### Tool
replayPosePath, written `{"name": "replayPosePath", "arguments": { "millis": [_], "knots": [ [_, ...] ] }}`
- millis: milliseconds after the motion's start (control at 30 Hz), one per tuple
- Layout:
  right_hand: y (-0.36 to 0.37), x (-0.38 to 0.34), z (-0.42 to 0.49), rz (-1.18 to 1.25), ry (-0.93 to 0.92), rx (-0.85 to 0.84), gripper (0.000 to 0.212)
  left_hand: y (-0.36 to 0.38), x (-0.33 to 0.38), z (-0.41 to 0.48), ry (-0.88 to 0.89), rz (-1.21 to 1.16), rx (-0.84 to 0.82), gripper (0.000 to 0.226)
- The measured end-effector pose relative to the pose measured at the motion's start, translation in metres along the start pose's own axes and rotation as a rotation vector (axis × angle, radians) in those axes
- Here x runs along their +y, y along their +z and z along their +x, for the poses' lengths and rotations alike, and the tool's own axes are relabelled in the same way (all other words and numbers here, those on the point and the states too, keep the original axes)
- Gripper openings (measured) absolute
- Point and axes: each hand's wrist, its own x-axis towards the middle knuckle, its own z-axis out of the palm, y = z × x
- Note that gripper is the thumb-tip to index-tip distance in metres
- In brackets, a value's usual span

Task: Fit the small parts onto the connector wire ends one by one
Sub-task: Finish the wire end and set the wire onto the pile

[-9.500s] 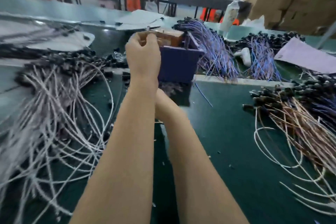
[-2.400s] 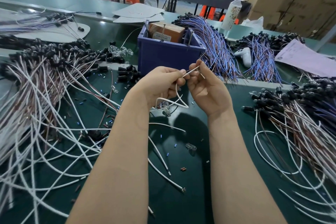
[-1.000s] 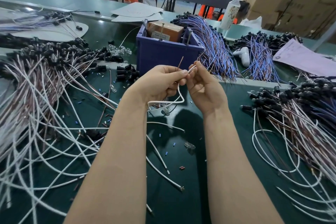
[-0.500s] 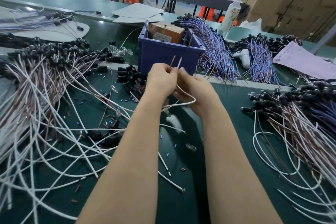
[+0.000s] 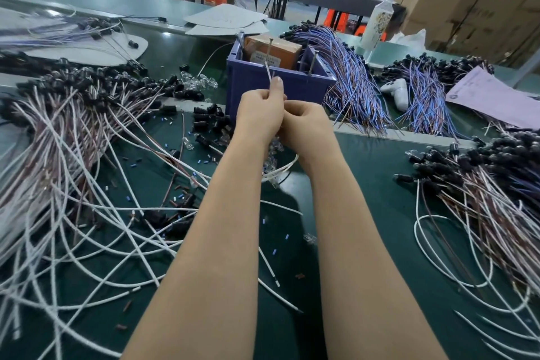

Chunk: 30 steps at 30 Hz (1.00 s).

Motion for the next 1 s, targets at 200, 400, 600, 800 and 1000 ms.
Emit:
{"name": "replayPosePath", "arguments": {
  "millis": [200,400,600,800,1000],
  "knots": [
    [0.004,0.001,0.007,0.095,-0.013,0.172,0.02,-0.001,0.007,0.004,0.028,0.234,-0.006,0.047],
    [0.002,0.004,0.012,0.276,0.044,0.285,0.021,-0.009,-0.003,0.003,0.142,0.454,-0.015,0.019],
    [-0.007,0.013,0.016,0.24,0.116,0.462,0.031,-0.014,-0.007,0.006,0.129,0.285,0.17,0.013],
    [-0.005,0.016,0.019,0.123,0.055,0.42,0.036,-0.01,-0.008,0.007,0.146,0.269,0.211,0.014],
    [-0.005,0.019,0.017,0.064,0.012,0.379,0.046,-0.008,-0.006,0.007,0.161,0.271,0.163,0.013]
  ]
}}
